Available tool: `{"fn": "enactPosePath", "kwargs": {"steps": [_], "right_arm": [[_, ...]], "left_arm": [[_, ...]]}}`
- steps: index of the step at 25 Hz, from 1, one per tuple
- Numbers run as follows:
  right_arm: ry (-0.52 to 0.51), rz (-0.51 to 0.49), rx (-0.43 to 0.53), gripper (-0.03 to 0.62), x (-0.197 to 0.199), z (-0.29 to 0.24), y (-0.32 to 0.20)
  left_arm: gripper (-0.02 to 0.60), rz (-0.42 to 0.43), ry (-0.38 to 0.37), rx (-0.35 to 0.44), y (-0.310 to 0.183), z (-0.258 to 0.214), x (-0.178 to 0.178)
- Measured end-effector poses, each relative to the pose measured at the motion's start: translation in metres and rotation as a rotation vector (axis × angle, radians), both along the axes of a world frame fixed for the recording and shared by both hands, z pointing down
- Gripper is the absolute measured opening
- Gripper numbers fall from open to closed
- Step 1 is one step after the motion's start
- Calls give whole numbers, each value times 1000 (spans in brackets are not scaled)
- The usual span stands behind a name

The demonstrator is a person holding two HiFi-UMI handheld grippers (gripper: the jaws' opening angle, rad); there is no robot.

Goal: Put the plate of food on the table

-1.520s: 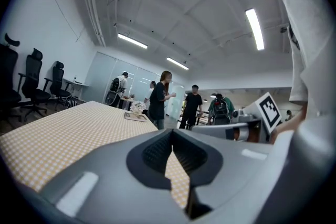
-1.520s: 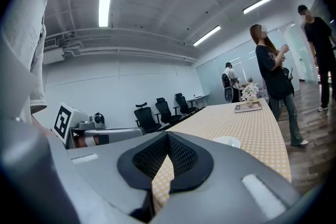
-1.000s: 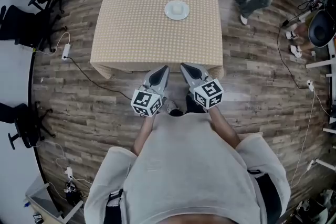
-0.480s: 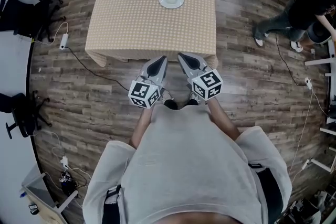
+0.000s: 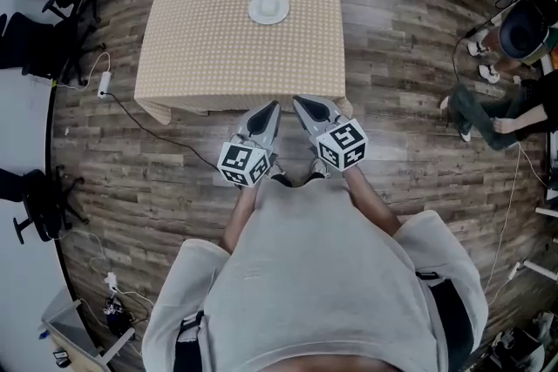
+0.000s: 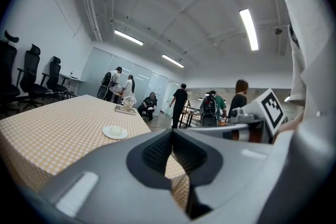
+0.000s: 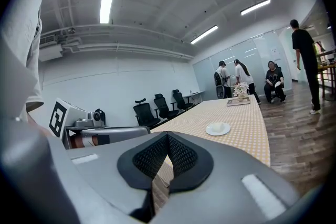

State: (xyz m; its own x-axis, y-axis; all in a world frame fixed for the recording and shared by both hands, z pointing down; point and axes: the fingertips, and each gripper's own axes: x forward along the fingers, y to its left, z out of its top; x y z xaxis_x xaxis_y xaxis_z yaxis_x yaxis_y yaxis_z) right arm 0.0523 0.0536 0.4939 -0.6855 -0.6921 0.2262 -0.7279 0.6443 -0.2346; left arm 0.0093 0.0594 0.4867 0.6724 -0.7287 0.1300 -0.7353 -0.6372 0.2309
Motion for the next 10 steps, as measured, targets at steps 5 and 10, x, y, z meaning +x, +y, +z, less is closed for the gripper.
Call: {"fn": "enactPosePath", "kwargs": {"steps": [5,10], "right_arm": [[-3,-7,10,-2,3,-4,-5],[-7,-13,-5,-2,3,-3,1]], "left_arm": [[8,1,4,17,-7,-5,7],[8,-4,5,12,1,-6,8]]}}
